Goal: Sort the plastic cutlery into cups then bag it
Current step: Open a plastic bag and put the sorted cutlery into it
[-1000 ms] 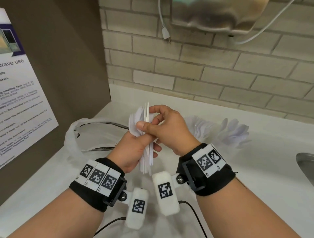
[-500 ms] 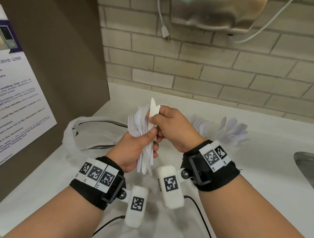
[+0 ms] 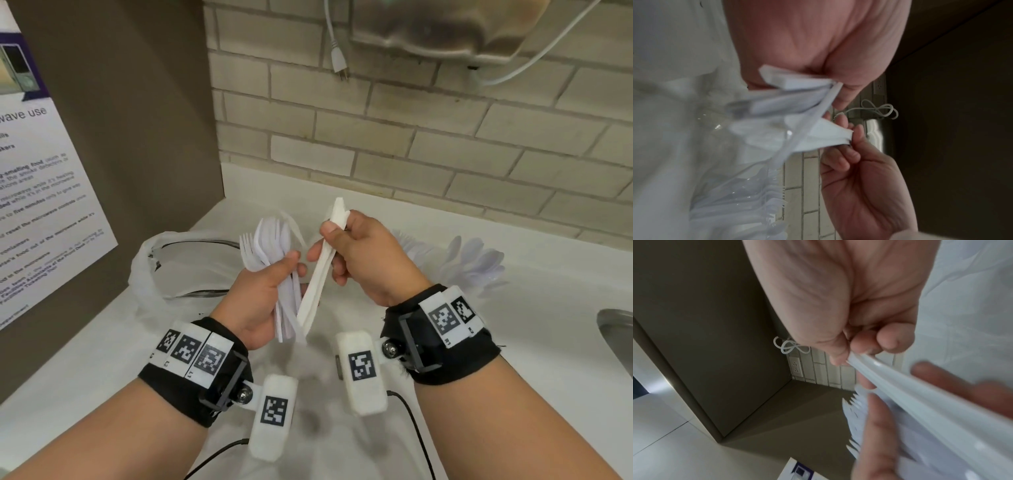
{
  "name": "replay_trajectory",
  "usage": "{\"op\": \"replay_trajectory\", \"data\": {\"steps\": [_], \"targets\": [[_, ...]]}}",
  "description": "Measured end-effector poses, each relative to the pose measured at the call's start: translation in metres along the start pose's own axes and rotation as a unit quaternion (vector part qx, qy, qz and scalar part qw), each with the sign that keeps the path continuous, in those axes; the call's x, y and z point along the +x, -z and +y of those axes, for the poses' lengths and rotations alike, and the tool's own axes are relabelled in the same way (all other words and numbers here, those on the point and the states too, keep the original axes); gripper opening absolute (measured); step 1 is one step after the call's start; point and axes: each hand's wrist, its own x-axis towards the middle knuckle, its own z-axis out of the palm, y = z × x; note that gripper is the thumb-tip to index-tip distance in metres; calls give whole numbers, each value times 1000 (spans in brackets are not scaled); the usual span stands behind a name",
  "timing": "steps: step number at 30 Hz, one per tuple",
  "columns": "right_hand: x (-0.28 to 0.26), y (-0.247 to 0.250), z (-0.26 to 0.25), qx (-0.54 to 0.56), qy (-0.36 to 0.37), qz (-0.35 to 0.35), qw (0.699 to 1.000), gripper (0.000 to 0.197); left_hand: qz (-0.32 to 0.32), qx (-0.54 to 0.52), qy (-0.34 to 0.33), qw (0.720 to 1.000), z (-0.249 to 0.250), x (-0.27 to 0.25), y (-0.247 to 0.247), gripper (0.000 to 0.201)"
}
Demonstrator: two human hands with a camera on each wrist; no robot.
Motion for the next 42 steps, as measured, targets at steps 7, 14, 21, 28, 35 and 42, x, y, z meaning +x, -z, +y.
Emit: {"op": "replay_trajectory", "data": {"steps": [7,14,21,28,35,42], "targets": [[35,33,-20,30,139,214,966,11,53,-17,-7,998,-6,-2,25,6],[88,7,10,-106,168,214,956,10,-23,-23,-7,999,4,-1,30,12],[133,-3,57,-184,31,140,972,25,-65,-28,0,998,6,2,38,14],[129,2,57,-213,2,123,969,31,-60,-2,-12,998,0,6,37,21],[58,-7,6,-94,121,68,986,15,-66,27,-30,997,-5,9,31,28],[18,0,0,-267,207,-140,931,59,-111,90,-27,989,-6,4,21,14]]}}
